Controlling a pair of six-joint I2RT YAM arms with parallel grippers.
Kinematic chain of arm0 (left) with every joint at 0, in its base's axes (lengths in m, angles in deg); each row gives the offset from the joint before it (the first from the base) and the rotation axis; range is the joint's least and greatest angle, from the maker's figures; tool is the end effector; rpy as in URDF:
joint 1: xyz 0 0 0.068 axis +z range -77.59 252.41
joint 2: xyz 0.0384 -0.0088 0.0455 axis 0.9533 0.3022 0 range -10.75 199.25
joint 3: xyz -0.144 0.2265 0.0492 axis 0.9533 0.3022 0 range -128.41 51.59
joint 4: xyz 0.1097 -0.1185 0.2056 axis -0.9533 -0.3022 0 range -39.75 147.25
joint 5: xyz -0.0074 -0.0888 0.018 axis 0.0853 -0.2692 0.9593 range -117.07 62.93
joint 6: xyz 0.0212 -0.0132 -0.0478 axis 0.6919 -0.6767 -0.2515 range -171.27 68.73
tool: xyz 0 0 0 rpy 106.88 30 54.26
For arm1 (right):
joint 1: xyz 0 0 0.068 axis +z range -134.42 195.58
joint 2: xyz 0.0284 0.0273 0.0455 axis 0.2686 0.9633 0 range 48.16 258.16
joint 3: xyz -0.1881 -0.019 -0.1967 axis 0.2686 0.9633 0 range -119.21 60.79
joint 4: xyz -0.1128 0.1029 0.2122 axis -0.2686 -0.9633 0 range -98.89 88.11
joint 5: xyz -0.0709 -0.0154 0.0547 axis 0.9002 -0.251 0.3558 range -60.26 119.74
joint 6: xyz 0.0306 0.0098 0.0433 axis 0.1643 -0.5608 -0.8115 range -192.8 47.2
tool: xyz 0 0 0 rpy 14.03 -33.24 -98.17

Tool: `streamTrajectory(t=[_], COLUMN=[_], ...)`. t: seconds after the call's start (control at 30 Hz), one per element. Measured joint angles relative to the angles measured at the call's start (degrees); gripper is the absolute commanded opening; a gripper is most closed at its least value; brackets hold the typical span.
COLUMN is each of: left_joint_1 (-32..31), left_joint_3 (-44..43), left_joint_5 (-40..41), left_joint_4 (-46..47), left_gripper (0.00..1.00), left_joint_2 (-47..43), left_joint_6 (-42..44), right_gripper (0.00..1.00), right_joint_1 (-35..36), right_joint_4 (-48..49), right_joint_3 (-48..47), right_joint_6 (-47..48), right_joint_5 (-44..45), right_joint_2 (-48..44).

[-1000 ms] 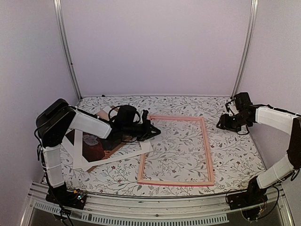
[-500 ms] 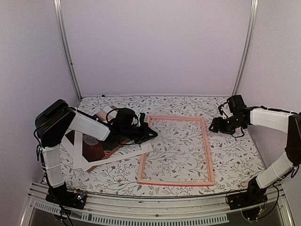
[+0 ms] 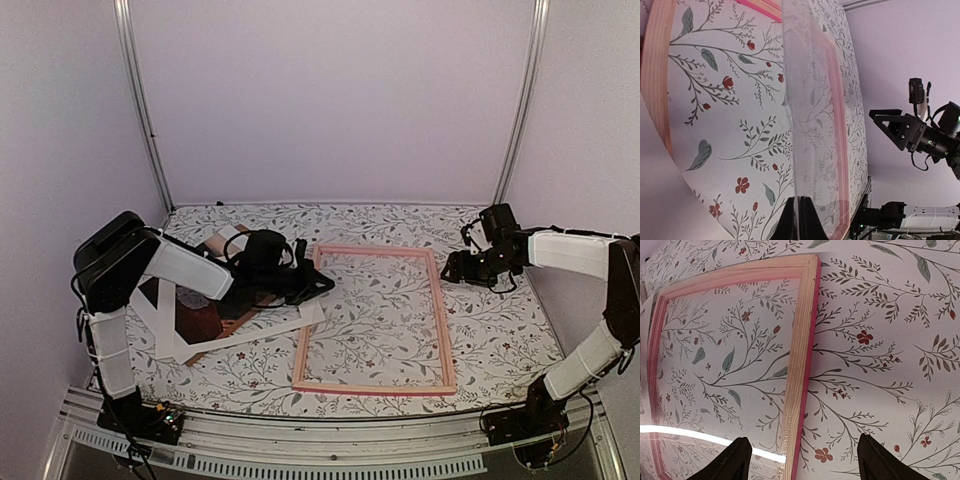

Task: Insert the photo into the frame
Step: Place the glass panel in the frame body.

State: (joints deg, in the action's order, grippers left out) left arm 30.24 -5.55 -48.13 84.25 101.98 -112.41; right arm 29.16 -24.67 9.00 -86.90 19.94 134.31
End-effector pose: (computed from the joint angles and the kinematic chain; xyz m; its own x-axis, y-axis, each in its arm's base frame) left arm 0.2909 -0.2808 0.1376 -0.9247 -0.2652 -0.2732 0.1046 0.5129 -0.8520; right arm 0.2878 0.0758 0.1966 -0.8701 0.0369 -0.4914 -0.1124 0.9560 0.2708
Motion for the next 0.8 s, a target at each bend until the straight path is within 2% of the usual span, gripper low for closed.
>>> streamTrajectory(t=[0.8], left_joint_1=[0.09], left_joint_3=[-0.09], left_joint_5=[0.50], left_joint_4=[0.07], left_gripper=[0.00], left_joint_2=[0.00], left_joint_6=[0.48], right_gripper=[0.77], right_joint_1=[0.24], right_joint_4=[0.13], right_joint_3=[0.00], right_joint_6=[0.02], right_joint_5=[0.00], right_joint_2=[0.35])
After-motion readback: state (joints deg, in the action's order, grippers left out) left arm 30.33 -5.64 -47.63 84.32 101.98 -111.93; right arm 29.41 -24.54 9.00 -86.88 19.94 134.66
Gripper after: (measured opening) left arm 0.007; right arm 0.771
